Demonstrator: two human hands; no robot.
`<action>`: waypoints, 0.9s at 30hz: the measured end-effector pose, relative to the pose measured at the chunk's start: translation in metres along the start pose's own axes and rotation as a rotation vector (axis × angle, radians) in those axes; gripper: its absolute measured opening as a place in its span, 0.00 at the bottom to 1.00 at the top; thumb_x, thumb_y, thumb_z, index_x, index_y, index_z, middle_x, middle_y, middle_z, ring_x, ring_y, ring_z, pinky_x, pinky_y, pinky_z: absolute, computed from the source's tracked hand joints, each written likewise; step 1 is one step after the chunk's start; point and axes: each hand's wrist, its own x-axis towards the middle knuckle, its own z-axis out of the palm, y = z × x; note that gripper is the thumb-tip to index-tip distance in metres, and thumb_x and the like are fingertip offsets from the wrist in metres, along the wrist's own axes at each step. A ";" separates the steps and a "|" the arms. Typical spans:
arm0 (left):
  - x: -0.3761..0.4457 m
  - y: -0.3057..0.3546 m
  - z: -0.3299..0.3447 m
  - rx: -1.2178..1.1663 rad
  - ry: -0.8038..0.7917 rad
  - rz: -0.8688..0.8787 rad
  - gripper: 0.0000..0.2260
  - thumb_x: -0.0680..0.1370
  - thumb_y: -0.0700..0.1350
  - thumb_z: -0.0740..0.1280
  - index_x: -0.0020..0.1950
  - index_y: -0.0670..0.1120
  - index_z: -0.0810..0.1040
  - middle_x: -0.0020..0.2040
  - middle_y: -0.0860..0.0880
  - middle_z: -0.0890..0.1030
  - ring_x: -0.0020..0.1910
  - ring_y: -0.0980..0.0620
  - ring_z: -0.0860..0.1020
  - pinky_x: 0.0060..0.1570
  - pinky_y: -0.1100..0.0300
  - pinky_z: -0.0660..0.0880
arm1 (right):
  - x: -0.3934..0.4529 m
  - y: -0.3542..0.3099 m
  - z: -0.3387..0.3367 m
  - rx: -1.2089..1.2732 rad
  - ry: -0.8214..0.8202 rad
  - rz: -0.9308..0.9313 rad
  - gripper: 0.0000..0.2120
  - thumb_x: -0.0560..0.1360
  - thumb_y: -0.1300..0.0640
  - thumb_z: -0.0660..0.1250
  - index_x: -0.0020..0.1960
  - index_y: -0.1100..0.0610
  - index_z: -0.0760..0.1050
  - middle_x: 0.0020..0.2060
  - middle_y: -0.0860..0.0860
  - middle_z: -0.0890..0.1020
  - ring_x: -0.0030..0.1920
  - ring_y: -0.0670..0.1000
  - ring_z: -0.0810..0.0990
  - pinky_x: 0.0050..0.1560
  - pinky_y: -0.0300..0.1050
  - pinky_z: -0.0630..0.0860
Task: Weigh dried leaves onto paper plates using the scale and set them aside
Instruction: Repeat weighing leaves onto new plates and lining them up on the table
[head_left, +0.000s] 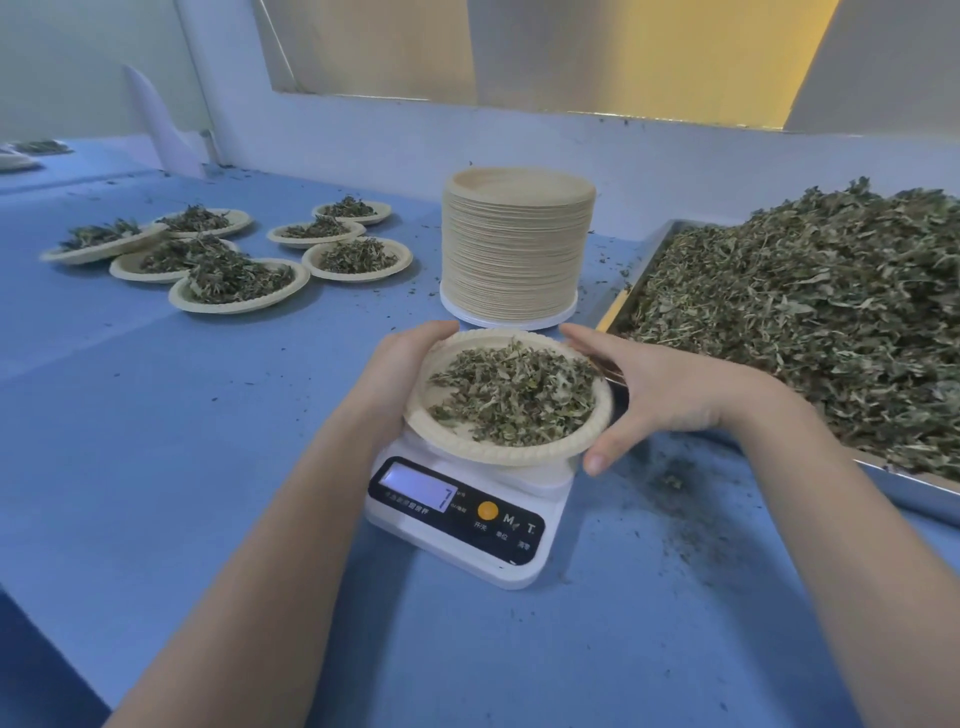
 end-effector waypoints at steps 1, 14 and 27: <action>-0.001 0.004 -0.002 -0.017 -0.006 0.016 0.13 0.78 0.52 0.63 0.53 0.44 0.79 0.51 0.43 0.81 0.49 0.45 0.80 0.48 0.51 0.78 | 0.000 -0.001 0.000 0.009 0.011 -0.013 0.67 0.46 0.37 0.82 0.76 0.40 0.47 0.64 0.24 0.60 0.67 0.30 0.61 0.65 0.29 0.56; 0.008 0.042 -0.113 0.019 0.502 0.099 0.09 0.75 0.44 0.66 0.50 0.41 0.81 0.45 0.44 0.78 0.36 0.48 0.75 0.27 0.62 0.73 | 0.112 -0.084 0.007 -0.045 -0.078 -0.116 0.62 0.52 0.42 0.80 0.77 0.45 0.48 0.73 0.38 0.59 0.72 0.41 0.59 0.67 0.36 0.57; 0.069 -0.001 -0.146 0.360 0.699 0.020 0.18 0.77 0.42 0.57 0.66 0.40 0.70 0.64 0.43 0.74 0.55 0.44 0.74 0.53 0.58 0.68 | 0.203 -0.102 0.049 -0.352 0.084 0.078 0.35 0.68 0.57 0.73 0.70 0.61 0.61 0.53 0.56 0.78 0.54 0.55 0.77 0.54 0.52 0.76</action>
